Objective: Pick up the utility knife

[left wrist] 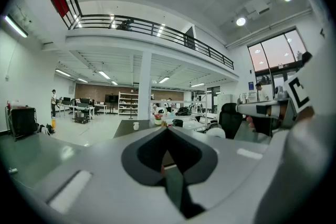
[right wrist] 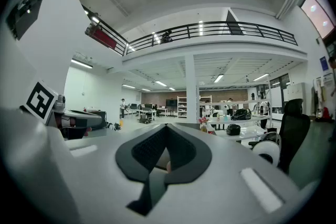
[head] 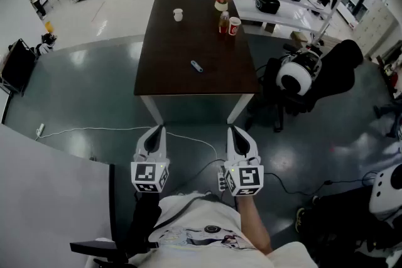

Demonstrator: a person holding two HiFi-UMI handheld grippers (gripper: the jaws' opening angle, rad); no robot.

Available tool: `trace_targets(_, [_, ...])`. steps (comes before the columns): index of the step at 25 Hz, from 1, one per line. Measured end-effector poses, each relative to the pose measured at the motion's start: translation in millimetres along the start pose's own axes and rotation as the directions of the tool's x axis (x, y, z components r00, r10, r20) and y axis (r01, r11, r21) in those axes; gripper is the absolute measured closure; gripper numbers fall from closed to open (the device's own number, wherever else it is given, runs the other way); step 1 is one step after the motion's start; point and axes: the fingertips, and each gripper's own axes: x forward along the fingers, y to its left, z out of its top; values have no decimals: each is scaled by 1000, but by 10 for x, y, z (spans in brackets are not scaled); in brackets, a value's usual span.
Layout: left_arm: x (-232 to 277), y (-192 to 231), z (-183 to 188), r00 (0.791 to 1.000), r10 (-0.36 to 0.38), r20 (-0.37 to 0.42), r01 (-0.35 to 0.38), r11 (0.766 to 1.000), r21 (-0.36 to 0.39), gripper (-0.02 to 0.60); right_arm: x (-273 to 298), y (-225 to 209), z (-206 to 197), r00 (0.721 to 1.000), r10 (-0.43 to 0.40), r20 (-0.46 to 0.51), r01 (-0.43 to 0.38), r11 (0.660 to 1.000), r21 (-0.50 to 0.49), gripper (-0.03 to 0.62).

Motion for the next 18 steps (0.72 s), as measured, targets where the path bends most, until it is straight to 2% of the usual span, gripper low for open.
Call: trace_targets(18, [76,-72,13,1000,8,-14,-8,1000,2,583,68,-8,28,999,42,13,-42,999,24,594])
